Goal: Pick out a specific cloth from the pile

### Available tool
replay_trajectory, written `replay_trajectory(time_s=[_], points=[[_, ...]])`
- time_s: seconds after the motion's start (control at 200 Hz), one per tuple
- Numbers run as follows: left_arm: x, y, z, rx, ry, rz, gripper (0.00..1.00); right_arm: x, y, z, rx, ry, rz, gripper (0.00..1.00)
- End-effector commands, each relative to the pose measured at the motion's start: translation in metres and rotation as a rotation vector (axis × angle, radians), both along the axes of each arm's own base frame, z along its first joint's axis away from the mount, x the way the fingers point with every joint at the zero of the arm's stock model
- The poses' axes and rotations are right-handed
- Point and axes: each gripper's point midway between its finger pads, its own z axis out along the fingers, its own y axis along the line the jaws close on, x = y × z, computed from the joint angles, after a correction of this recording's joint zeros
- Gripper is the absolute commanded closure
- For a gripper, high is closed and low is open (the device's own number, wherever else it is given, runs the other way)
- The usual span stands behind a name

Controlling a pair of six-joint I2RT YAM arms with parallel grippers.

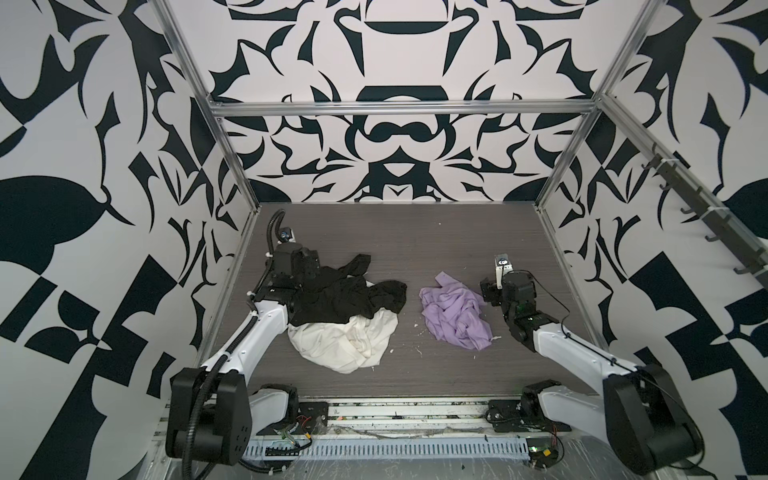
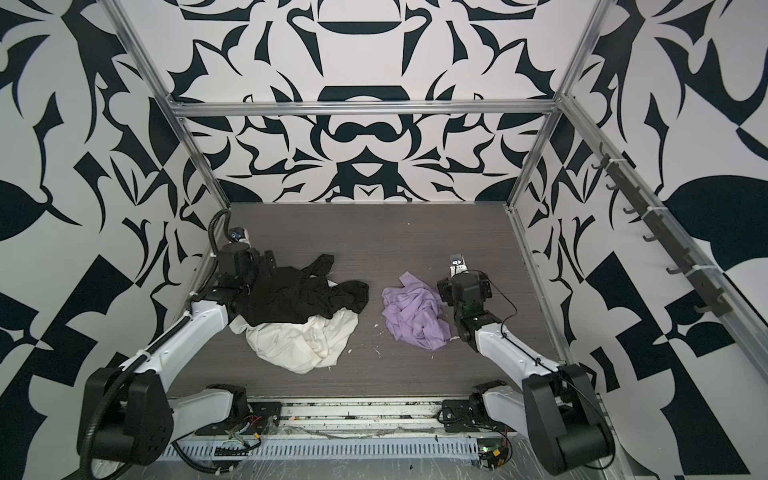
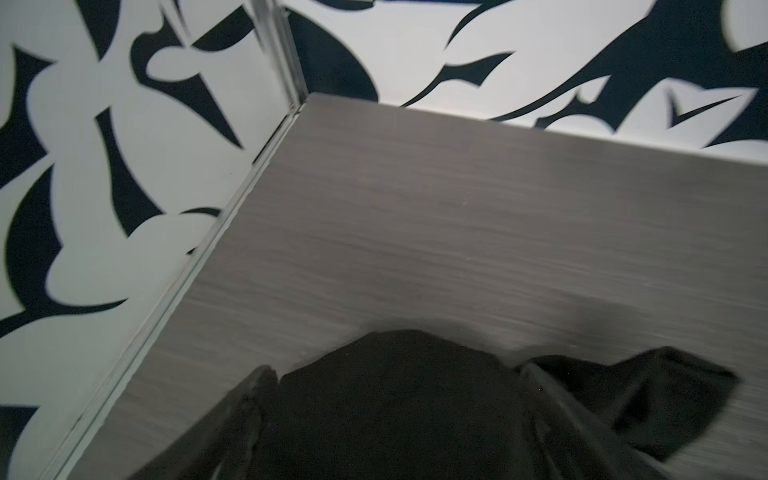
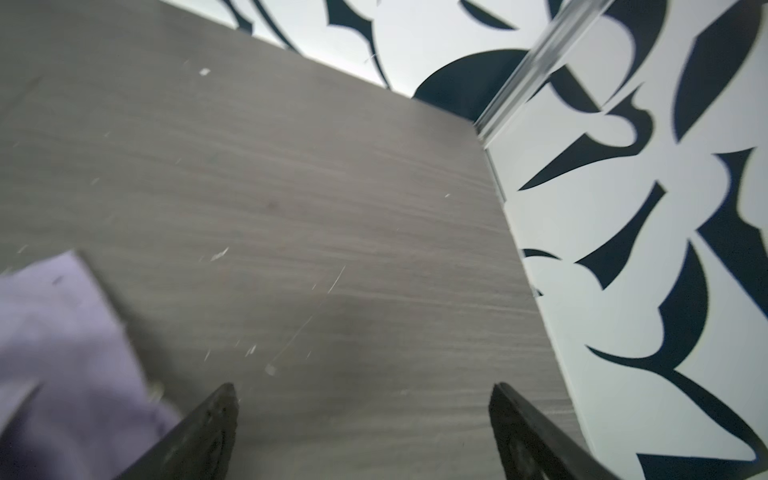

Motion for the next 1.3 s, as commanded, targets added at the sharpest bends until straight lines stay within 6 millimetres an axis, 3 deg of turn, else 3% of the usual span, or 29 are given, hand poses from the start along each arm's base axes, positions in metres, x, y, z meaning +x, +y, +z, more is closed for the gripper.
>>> replay_trajectory(time_s=[0.0, 0.13, 0.29, 0.42, 0.51, 0.61, 0.665, 0.74, 0.825, 0.87, 0.995, 1.07, 1.22, 1.295], points=[[0.019, 0.018, -0.005, 0.065, -0.074, 0.006, 0.07, 0.021, -0.006, 0.032, 0.012, -0.2, -0.049, 0.04], [0.029, 0.022, -0.021, 0.066, -0.062, -0.029, 0.07, 0.024, -0.003, 0.035, 0.049, -0.254, -0.019, 0.04], [0.041, 0.009, -0.019, 0.054, -0.093, -0.126, 0.07, 0.016, -0.003, 0.022, 0.096, -0.183, -0.024, 0.04], [0.023, -0.011, -0.028, -0.019, -0.034, -0.226, 0.1, 0.005, -0.01, 0.005, 0.092, -0.181, -0.058, 0.04], [0.008, -0.008, -0.035, 0.001, -0.026, -0.218, 0.1, 0.004, -0.014, -0.003, 0.061, -0.193, -0.067, 0.07], [0.011, -0.011, -0.035, -0.012, -0.069, -0.235, 0.1, 0.013, -0.024, -0.003, -0.015, -0.202, -0.106, 0.12], [0.014, -0.017, -0.034, -0.052, -0.097, -0.252, 0.1, 0.013, -0.02, -0.007, -0.015, -0.168, -0.081, 0.13], [0.015, -0.027, -0.037, -0.061, -0.133, -0.31, 0.1, 0.002, -0.017, -0.006, 0.004, -0.199, -0.049, 0.08], [0.012, -0.025, -0.047, -0.063, -0.149, -0.3, 0.1, -0.003, -0.016, -0.001, 0.053, -0.222, -0.054, 0.06], [0.012, -0.026, -0.052, -0.06, -0.159, -0.305, 0.1, -0.002, -0.01, -0.002, 0.083, -0.208, -0.023, 0.01], [0.014, -0.016, -0.069, -0.059, -0.16, -0.243, 0.07, 0.009, -0.006, -0.008, 0.017, -0.166, 0.01, 0.01], [0.015, -0.015, -0.069, -0.053, -0.18, -0.237, 0.05, 0.012, -0.005, -0.009, 0.0, -0.164, 0.016, 0.01], [0.014, -0.015, -0.07, -0.059, -0.173, -0.231, 0.02, -0.004, 0.012, -0.001, 0.168, -0.21, 0.102, 0.01], [0.014, -0.014, -0.071, -0.062, -0.172, -0.227, 0.0, 0.004, -0.001, -0.001, 0.246, -0.272, 0.066, 0.0]])
